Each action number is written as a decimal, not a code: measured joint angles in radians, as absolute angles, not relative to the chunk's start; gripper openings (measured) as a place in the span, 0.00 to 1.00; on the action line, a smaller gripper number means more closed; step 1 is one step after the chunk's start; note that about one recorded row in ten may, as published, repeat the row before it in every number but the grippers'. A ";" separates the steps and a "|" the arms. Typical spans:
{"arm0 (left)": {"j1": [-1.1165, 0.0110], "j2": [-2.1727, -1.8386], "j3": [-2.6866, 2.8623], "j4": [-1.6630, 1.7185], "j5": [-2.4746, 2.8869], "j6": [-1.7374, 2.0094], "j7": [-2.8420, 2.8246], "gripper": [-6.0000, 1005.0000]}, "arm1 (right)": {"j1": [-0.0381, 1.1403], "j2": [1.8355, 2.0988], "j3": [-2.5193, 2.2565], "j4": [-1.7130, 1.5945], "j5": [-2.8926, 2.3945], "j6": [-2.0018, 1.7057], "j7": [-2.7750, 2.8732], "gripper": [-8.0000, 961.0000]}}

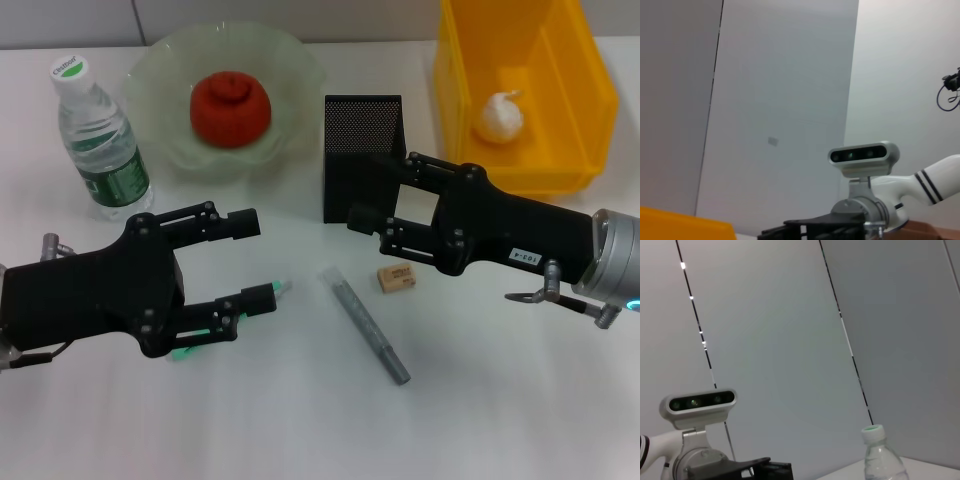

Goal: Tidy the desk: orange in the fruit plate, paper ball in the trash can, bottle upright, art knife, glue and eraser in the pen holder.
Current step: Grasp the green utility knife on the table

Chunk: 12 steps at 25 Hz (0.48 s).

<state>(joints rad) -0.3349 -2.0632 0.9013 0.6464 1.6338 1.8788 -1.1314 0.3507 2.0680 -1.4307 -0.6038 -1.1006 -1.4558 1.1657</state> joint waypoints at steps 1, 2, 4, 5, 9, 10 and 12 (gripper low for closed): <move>-0.335 -2.063 0.901 0.646 1.634 1.875 -1.131 0.72 | 0.350 2.068 -1.430 -0.604 -1.101 -1.456 1.166 0.72; -0.335 -2.063 0.902 0.646 1.634 1.867 -1.131 0.72 | 0.350 2.068 -1.429 -0.603 -1.101 -1.456 1.166 0.72; -0.335 -2.063 0.906 0.646 1.634 1.855 -1.131 0.72 | 0.348 2.068 -1.429 -0.600 -1.101 -1.456 1.165 0.72; -0.335 -2.062 0.907 0.646 1.634 1.851 -1.132 0.72 | 0.346 2.068 -1.429 -0.600 -1.101 -1.456 1.163 0.72; -0.336 -2.062 0.909 0.649 1.635 1.844 -1.139 0.72 | 0.342 2.068 -1.429 -0.597 -1.104 -1.456 1.159 0.72; -0.336 -2.062 0.909 0.651 1.635 1.837 -1.146 0.72 | 0.340 2.067 -1.429 -0.596 -1.104 -1.456 1.157 0.72; -0.337 -2.060 0.909 0.659 1.638 1.820 -1.171 0.72 | 0.336 2.067 -1.426 -0.596 -1.105 -1.456 1.149 0.72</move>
